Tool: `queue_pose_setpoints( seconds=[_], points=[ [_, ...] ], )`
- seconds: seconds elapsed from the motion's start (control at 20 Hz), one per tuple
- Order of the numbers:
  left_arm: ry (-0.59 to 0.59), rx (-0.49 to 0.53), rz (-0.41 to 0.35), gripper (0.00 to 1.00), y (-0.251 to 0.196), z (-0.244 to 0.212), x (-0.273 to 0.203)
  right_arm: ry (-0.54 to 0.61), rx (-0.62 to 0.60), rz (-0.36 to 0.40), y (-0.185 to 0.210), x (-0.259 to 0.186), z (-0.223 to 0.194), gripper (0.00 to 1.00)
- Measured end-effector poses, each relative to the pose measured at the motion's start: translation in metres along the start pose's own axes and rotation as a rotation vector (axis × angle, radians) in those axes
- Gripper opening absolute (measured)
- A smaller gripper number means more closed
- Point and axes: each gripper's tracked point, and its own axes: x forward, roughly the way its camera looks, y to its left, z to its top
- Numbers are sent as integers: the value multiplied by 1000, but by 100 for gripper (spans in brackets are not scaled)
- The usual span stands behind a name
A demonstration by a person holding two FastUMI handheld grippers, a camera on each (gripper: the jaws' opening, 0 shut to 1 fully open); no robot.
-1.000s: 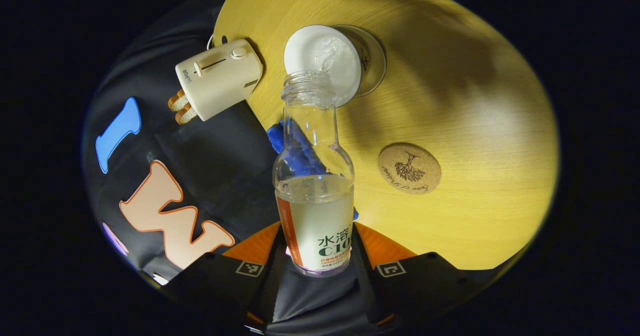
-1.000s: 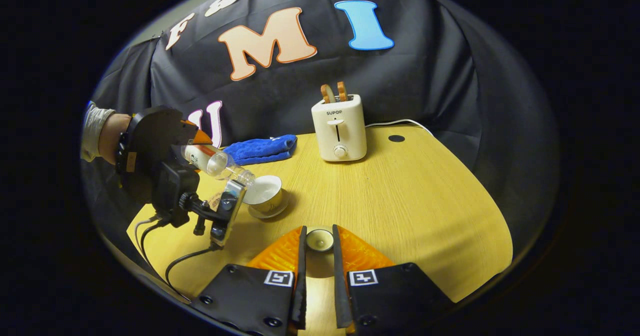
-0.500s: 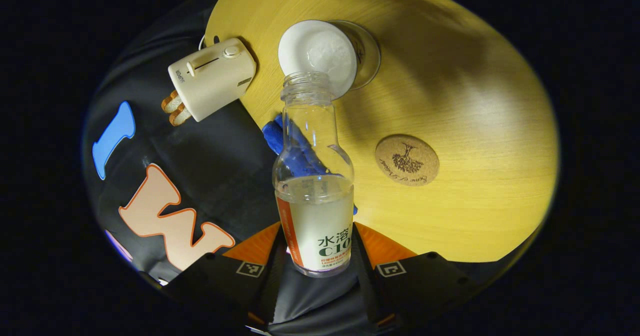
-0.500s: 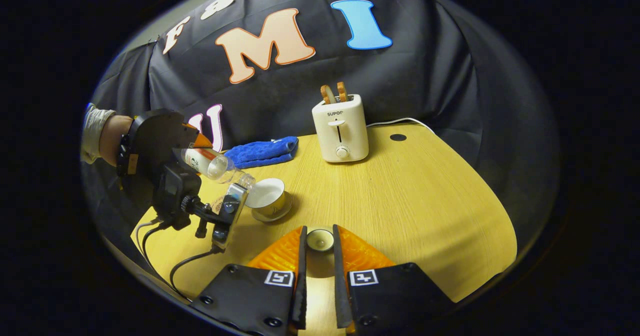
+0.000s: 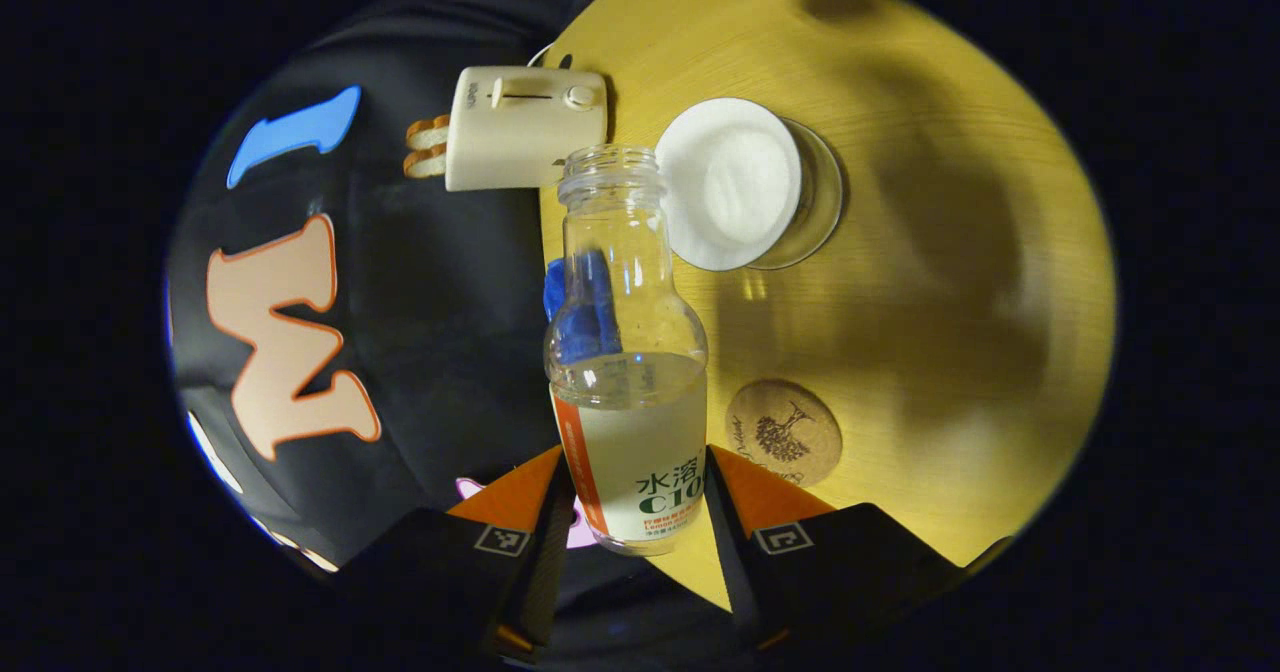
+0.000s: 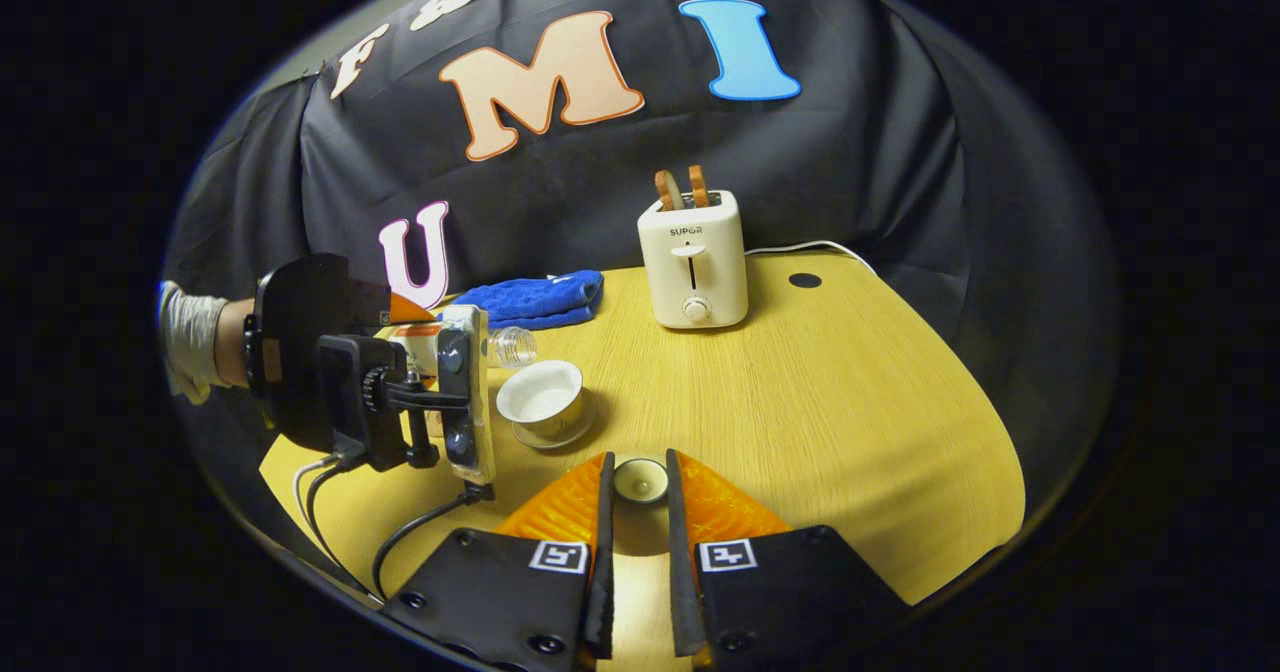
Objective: Open the teacup lid with one hand, grasp the water bottle and pour water into the teacup with the other hand; after pouring, place the water bottle on the coaster and then close the teacup lid.
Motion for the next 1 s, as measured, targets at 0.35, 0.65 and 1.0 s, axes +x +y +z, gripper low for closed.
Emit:
queue_pose_setpoints(
  seconds=[0.35,0.65,1.0],
  points=[
    [-141,-421,28,65,-7,12,3,14,-35,-2,18,-3,11,26],
    [-243,-773,27,65,-10,13,4,24,-93,-2,41,-6,21,26],
    [-323,-1137,51,66,-16,-2,18,49,-147,4,72,-12,23,26]
  ],
)
